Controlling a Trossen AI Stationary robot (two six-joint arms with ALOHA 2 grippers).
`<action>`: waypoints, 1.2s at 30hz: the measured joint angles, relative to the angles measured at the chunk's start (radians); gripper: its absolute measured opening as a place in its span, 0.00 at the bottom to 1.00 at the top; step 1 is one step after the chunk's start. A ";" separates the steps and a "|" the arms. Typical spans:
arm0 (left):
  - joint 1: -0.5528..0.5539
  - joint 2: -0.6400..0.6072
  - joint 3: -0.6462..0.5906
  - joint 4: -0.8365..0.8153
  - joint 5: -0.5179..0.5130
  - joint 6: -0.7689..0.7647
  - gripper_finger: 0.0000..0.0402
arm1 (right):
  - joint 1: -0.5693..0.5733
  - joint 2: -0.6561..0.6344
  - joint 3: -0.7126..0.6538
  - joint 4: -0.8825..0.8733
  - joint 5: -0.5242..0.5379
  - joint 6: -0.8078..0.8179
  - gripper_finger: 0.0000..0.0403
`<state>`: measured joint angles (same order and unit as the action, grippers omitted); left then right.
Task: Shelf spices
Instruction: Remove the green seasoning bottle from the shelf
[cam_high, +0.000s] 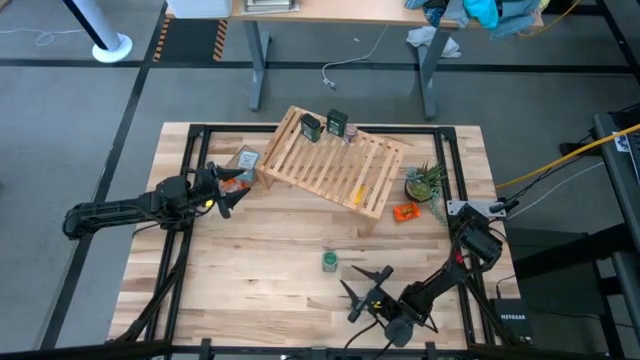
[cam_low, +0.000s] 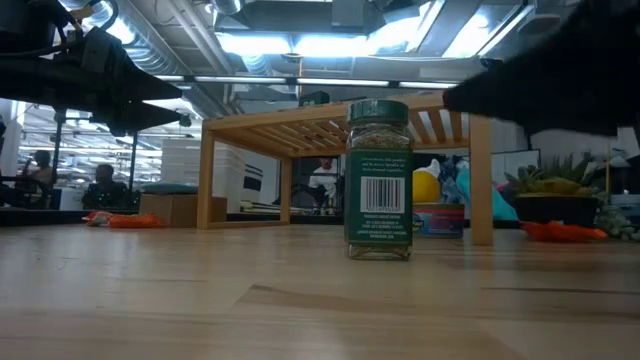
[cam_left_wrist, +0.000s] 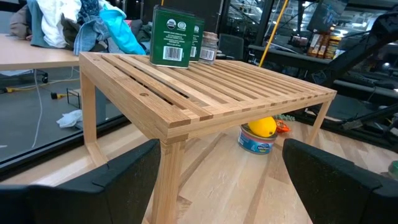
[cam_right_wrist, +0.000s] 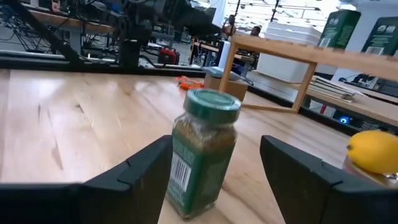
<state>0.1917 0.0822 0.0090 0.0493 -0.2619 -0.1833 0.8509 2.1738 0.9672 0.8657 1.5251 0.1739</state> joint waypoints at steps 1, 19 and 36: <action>0.000 0.000 0.000 0.000 0.000 0.000 0.82 | 0.000 -0.009 0.000 -0.002 0.002 -0.002 0.62; -0.062 0.081 0.001 -0.028 0.325 -0.228 0.82 | 0.000 -0.080 0.000 -0.009 -0.024 0.017 0.62; -0.395 0.389 0.000 0.120 0.253 -0.142 0.48 | 0.000 -0.079 0.000 -0.039 -0.088 0.003 0.62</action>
<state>-0.2037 0.4712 0.0093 0.1696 -0.0090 -0.3253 0.8505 2.0948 0.9672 0.8265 1.4368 0.1764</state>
